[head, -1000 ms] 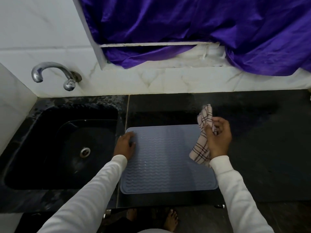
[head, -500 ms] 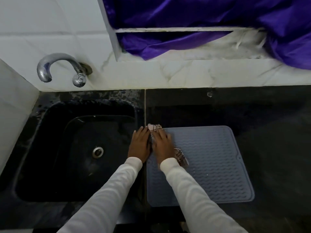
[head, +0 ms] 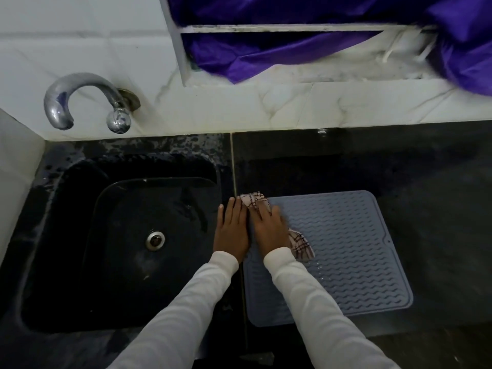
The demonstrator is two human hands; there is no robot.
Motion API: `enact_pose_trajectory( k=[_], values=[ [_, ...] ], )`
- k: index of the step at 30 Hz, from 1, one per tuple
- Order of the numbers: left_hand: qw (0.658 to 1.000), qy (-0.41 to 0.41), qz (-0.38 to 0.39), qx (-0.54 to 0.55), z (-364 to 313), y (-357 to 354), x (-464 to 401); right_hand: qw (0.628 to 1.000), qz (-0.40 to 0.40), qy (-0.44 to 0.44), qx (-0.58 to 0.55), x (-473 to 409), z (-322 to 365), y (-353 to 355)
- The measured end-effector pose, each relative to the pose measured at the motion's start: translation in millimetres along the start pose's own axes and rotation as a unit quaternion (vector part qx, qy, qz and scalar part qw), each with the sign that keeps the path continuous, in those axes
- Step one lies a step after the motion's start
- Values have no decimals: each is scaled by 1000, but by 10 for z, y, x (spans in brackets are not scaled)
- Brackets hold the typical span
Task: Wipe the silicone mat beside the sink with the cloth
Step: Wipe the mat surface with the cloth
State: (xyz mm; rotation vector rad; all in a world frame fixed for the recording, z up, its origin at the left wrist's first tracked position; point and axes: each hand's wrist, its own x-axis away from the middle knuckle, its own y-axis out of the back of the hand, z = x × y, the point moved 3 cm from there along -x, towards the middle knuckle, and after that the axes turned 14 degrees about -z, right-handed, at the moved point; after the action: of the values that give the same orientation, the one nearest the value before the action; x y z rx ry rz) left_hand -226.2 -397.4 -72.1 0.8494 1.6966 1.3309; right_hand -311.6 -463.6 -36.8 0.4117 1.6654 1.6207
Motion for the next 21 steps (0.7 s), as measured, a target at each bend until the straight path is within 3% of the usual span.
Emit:
enact_pose_trajectory(
  k=[8, 21],
  values=[
    [999, 30, 26, 1, -69, 80, 2, 995, 83, -36, 38, 30, -775, 185],
    [997, 72, 14, 5, -166, 109, 7, 969, 69, -209, 112, 231, -2523, 494]
  ],
)
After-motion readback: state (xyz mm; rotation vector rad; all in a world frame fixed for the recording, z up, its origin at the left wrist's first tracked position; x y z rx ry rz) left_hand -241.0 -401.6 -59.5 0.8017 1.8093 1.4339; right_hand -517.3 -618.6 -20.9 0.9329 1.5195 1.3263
